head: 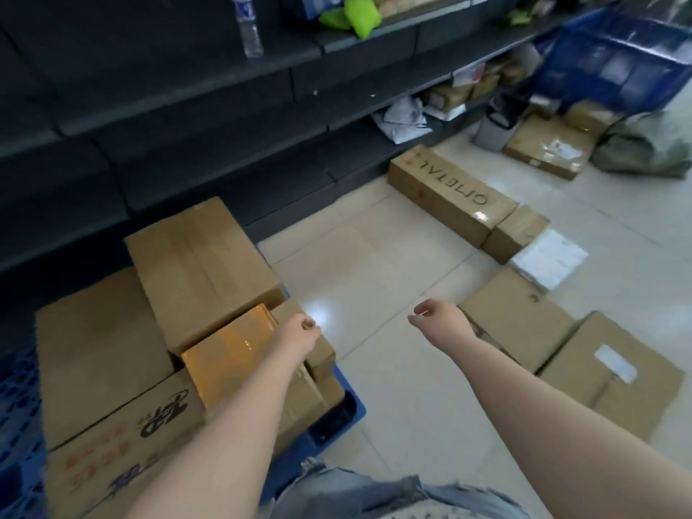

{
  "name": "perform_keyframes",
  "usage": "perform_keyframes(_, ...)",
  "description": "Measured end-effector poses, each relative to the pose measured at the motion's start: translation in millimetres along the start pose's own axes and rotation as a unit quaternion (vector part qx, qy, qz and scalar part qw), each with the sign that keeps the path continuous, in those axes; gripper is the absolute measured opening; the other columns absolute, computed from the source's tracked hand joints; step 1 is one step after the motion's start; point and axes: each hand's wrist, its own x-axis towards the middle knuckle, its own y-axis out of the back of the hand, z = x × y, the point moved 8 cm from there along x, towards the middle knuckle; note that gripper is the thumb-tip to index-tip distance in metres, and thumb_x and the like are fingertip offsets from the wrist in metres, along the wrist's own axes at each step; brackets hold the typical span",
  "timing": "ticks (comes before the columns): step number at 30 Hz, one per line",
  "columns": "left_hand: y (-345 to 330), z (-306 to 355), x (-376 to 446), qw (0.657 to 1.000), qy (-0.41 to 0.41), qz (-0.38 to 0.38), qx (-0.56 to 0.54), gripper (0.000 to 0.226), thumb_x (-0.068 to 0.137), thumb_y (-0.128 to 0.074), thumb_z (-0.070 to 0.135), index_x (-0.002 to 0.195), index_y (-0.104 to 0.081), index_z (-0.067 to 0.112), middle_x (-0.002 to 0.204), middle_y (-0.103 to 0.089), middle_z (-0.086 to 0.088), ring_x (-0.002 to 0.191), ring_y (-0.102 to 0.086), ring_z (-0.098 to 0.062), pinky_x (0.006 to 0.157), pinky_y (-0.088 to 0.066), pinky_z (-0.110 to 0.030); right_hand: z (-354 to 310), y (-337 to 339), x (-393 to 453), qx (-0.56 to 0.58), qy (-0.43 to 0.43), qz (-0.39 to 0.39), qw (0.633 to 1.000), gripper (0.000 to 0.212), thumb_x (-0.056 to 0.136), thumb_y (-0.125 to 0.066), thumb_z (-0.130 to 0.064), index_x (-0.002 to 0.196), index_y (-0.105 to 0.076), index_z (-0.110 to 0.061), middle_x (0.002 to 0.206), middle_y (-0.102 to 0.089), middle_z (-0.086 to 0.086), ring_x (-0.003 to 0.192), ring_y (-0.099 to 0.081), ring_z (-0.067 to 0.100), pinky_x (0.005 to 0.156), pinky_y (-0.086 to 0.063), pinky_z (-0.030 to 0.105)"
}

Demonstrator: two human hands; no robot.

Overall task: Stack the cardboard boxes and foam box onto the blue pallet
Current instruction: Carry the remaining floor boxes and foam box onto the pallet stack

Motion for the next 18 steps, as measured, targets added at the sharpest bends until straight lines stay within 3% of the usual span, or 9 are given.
perform_keyframes(3, -71, 71, -11, 0.998, -0.028, -0.031, 0.036, 0.016, 0.089, -0.051, 0.026, 0.095, -0.062, 0.016, 0.110, -0.065, -0.008, 0.096, -0.058, -0.025, 0.078, -0.040, -0.027, 81, 70, -4, 0.008, -0.040, 0.032, 0.999, 0.033, 0.087, -0.059, -0.028, 0.114, -0.062, -0.011, 0.116, -0.063, 0.008, 0.105, -0.058, 0.025, 0.078, -0.040, 0.025)
perform_keyframes(6, -145, 137, -22, 0.994, -0.057, -0.073, 0.060, 0.022, 0.088, -0.052, 0.024, 0.101, -0.066, 0.013, 0.111, -0.066, -0.009, 0.103, -0.059, -0.027, 0.082, -0.043, -0.028, 162, 136, -4, 0.015, -0.091, 0.063, 0.994, 0.032, 0.086, -0.057, -0.030, 0.112, -0.063, -0.013, 0.115, -0.064, 0.008, 0.104, -0.059, 0.026, 0.082, -0.045, 0.029)
perform_keyframes(11, -246, 212, -26, 0.982, -0.074, -0.151, 0.090, 0.022, 0.085, -0.054, 0.022, 0.101, -0.066, 0.013, 0.111, -0.067, -0.010, 0.103, -0.061, -0.026, 0.084, -0.046, -0.027, 262, 198, 9, 0.062, -0.173, 0.078, 0.980, 0.031, 0.087, -0.057, -0.035, 0.109, -0.062, -0.014, 0.099, -0.061, 0.002, 0.077, -0.055, 0.017, 0.060, -0.044, 0.026)
perform_keyframes(14, -293, 243, -3, 0.974, -0.061, -0.189, 0.108, 0.028, 0.086, -0.054, 0.024, 0.110, -0.064, 0.012, 0.116, -0.065, -0.008, 0.106, -0.059, -0.024, 0.087, -0.045, -0.026, 305, 215, 41, 0.093, -0.215, 0.079, 0.969, 0.031, 0.086, -0.058, -0.034, 0.108, -0.060, -0.013, 0.097, -0.063, 0.001, 0.068, -0.053, 0.011, 0.068, -0.044, 0.028)
perform_keyframes(18, -350, 291, 62, 0.960, -0.060, -0.223, 0.158, 0.032, 0.088, -0.053, 0.025, 0.117, -0.059, 0.012, 0.119, -0.062, -0.008, 0.107, -0.057, -0.023, 0.088, -0.044, -0.027, 354, 226, 111, 0.133, -0.268, 0.056, 0.953, 0.044, 0.086, -0.059, -0.039, 0.121, -0.056, -0.011, 0.117, -0.062, 0.005, 0.103, -0.058, 0.022, 0.081, -0.042, 0.028)
